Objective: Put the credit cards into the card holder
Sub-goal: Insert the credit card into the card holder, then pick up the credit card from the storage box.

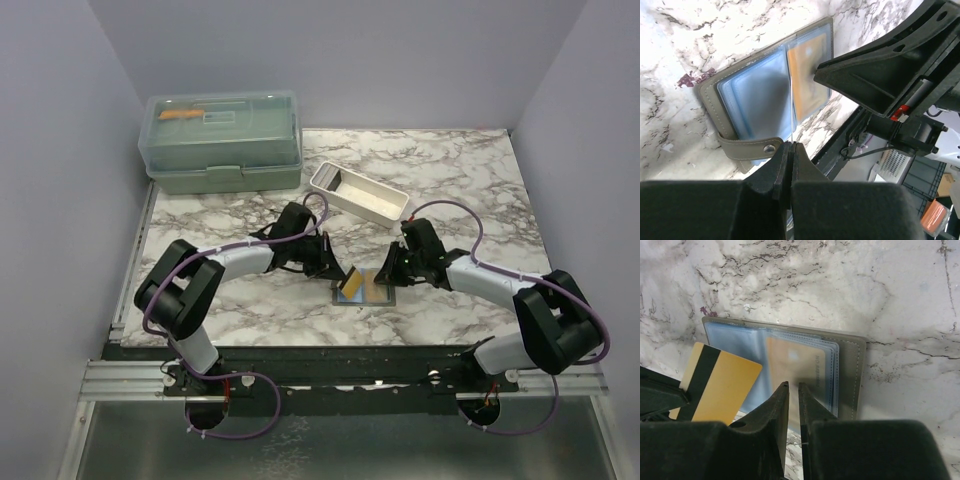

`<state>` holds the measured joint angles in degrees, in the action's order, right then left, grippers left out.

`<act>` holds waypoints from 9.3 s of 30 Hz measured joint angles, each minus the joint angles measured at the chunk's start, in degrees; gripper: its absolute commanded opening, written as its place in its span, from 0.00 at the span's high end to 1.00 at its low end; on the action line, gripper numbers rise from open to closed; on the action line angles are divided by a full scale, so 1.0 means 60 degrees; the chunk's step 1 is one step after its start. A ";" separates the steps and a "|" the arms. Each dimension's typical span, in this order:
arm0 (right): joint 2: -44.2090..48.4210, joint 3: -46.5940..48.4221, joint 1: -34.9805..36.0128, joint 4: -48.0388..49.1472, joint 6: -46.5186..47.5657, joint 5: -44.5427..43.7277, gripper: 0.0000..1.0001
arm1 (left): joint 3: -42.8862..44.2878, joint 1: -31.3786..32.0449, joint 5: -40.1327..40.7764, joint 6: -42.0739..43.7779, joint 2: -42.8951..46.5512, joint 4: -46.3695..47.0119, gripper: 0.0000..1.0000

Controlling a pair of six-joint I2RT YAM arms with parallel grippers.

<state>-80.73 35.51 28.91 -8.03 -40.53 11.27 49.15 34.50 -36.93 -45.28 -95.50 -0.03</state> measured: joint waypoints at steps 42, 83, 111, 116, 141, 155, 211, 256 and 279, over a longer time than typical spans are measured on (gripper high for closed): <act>-0.0106 -0.0095 -0.0007 0.0288 -0.0066 0.0087 0.83 | 0.0004 0.0459 0.0528 0.0087 -0.0200 -0.0047 1.00; 0.0750 -0.0554 -0.0087 -0.0324 -0.0346 -0.0277 0.73 | -0.0506 0.1228 0.1872 -0.0845 -0.1002 0.2594 1.00; 0.1147 -0.0688 -0.0091 -0.1089 -0.1177 -0.0361 0.74 | -0.1089 0.1515 0.2641 -0.1665 -0.1107 0.3854 1.00; 0.0914 -0.0692 -0.0091 -0.0863 -0.1257 -0.0135 0.76 | -0.1093 0.1636 0.2718 -0.1883 -0.1155 0.3960 1.00; 0.1311 -0.0936 -0.0146 -0.1501 -0.1457 -0.0692 0.94 | -0.0390 0.2102 0.3126 -0.2091 -0.1985 0.4295 1.00; 0.1395 -0.1005 -0.0142 -0.1304 -0.1253 -0.0812 0.86 | 0.1275 0.2342 0.3493 -0.0718 -0.2120 0.1497 0.74; 0.1887 -0.0051 -0.0809 -0.2386 0.0022 -0.1749 0.65 | 0.4940 0.0820 0.4401 0.2051 -0.1264 -0.2404 0.02; 0.2313 -0.0047 -0.0809 -0.2390 0.0262 -0.0933 0.65 | 1.4863 0.0539 1.2349 0.8670 -0.8732 -0.6728 0.79; 0.2167 -0.0047 -0.0809 -0.2342 0.0259 -0.0718 0.65 | 1.4673 0.0772 1.1832 0.8448 -0.7894 -0.6812 1.00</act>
<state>-67.72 35.22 24.05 -22.09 -38.98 6.96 137.19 39.13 34.06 5.41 -142.87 -40.91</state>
